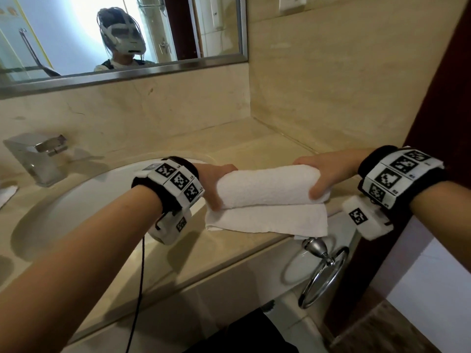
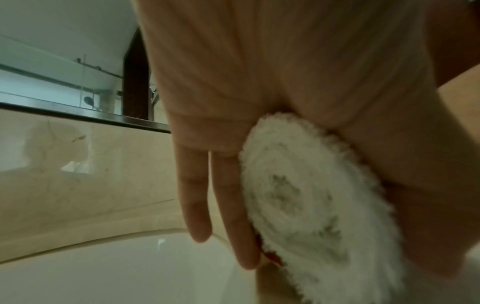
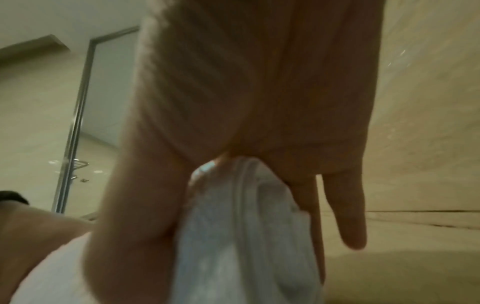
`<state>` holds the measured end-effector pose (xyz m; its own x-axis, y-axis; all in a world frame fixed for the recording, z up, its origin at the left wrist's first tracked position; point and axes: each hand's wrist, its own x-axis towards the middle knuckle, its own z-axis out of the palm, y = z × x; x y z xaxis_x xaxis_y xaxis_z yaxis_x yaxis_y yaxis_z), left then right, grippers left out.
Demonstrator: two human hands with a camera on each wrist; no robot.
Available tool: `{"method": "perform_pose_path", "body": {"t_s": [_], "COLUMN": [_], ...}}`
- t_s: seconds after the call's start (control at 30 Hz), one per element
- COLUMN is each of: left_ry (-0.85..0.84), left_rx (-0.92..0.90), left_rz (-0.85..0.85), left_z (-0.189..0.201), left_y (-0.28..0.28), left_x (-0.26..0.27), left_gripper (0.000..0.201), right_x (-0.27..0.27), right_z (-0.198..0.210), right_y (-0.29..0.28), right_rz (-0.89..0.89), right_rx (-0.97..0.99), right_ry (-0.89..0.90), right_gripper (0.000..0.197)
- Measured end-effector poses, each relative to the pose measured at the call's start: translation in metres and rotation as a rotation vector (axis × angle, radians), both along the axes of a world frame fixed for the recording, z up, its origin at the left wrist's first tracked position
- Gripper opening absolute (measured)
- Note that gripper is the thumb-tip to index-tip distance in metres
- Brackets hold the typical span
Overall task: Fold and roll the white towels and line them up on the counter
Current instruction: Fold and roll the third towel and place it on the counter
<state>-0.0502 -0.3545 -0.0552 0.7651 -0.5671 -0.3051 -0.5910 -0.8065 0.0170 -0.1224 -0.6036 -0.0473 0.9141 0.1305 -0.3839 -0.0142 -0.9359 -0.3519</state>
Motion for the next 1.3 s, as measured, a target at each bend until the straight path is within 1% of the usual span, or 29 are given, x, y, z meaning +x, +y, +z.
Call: {"method": "perform_pose_path", "body": {"t_s": [0.03, 0.13, 0.2, 0.27, 0.3, 0.37, 0.4, 0.47, 0.53, 0.6, 0.63, 0.7, 0.73, 0.77, 0.8, 0.83, 0.87, 0.9, 0.93, 0.97, 1.07, 1.1, 1.2, 1.3], "left_ry": [0.003, -0.009, -0.017, 0.021, 0.031, -0.032, -0.076, -0.147, -0.261, -0.321, -0.302, -0.218, -0.161, -0.090, -0.028, 0.021, 0.050, 0.069, 0.079, 0.077, 0.001, -0.027, -0.050, -0.059], "left_rx": [0.021, 0.039, 0.071, 0.058, 0.062, 0.112, 0.144, 0.212, 0.283, 0.271, 0.255, 0.218, 0.188, 0.152, 0.098, 0.056, 0.030, 0.018, 0.014, 0.013, 0.014, 0.005, -0.007, -0.013], "left_rz": [-0.006, 0.008, -0.009, -0.036, -0.049, -0.063, -0.076, -0.077, -0.036, -0.045, -0.051, -0.053, -0.042, -0.028, -0.030, -0.036, -0.042, -0.036, -0.024, -0.019, -0.049, -0.049, -0.025, -0.027], "left_z": [0.000, 0.001, 0.004, 0.007, 0.008, 0.011, 0.010, 0.005, 0.001, -0.005, -0.007, -0.007, -0.005, -0.001, 0.003, 0.007, 0.011, 0.016, 0.018, 0.018, 0.017, 0.017, 0.018, 0.017], "left_y": [0.000, 0.000, 0.001, 0.001, 0.001, 0.005, 0.004, 0.001, 0.001, 0.007, 0.011, 0.019, 0.020, 0.022, 0.024, 0.025, 0.027, 0.027, 0.029, 0.029, 0.031, 0.032, 0.031, 0.027], "left_x": [0.001, 0.003, 0.003, 0.003, 0.002, -0.002, -0.005, -0.009, -0.017, -0.021, -0.023, -0.028, -0.029, -0.030, -0.030, -0.030, -0.028, -0.027, -0.026, -0.024, -0.021, -0.020, -0.019, -0.015], "left_gripper": [0.086, 0.085, 0.082, 0.076, 0.075, 0.077, 0.079, 0.082, 0.082, 0.084, 0.085, 0.085, 0.082, 0.073, 0.063, 0.054, 0.051, 0.053, 0.056, 0.058, 0.060, 0.058, 0.052, 0.044], "right_x": [-0.001, -0.002, -0.002, -0.004, -0.006, -0.010, -0.012, -0.019, -0.024, -0.030, -0.033, -0.039, -0.042, -0.043, -0.045, -0.045, -0.043, -0.039, -0.035, -0.031, -0.024, -0.024, -0.025, -0.025], "right_z": [-0.001, -0.003, -0.005, -0.010, -0.012, -0.017, -0.018, -0.023, -0.028, -0.034, -0.037, -0.039, -0.039, -0.037, -0.033, -0.028, -0.024, -0.019, -0.015, -0.011, -0.003, -0.003, -0.009, -0.015], "right_y": [0.000, 0.003, 0.005, 0.008, 0.010, 0.013, 0.014, 0.015, 0.014, 0.011, 0.011, 0.012, 0.013, 0.015, 0.016, 0.017, 0.017, 0.017, 0.018, 0.019, 0.018, 0.017, 0.014, 0.012], "right_rz": [0.007, 0.040, 0.057, 0.083, 0.111, 0.182, 0.209, 0.257, 0.308, 0.322, 0.320, 0.298, 0.261, 0.225, 0.191, 0.151, 0.120, 0.094, 0.079, 0.062, -0.012, -0.038, -0.094, -0.114], "right_rx": [-0.016, -0.092, -0.135, -0.225, -0.310, -0.498, -0.561, -0.620, -0.655, -0.687, -0.684, -0.648, -0.600, -0.555, -0.515, -0.468, -0.436, -0.414, -0.392, -0.360, -0.094, -0.019, 0.136, 0.210], "right_ry": [-0.026, -0.152, -0.229, -0.322, -0.386, -0.500, -0.549, -0.650, -0.682, -0.705, -0.683, -0.601, -0.575, -0.555, -0.526, -0.476, -0.426, -0.397, -0.373, -0.329, -0.163, -0.113, -0.005, 0.026], "right_gripper": [0.078, 0.054, 0.046, 0.046, 0.046, 0.047, 0.048, 0.050, 0.052, 0.050, 0.049, 0.051, 0.059, 0.067, 0.068, 0.058, 0.043, 0.030, 0.024, 0.025, 0.042, 0.047, 0.048, 0.063]}}
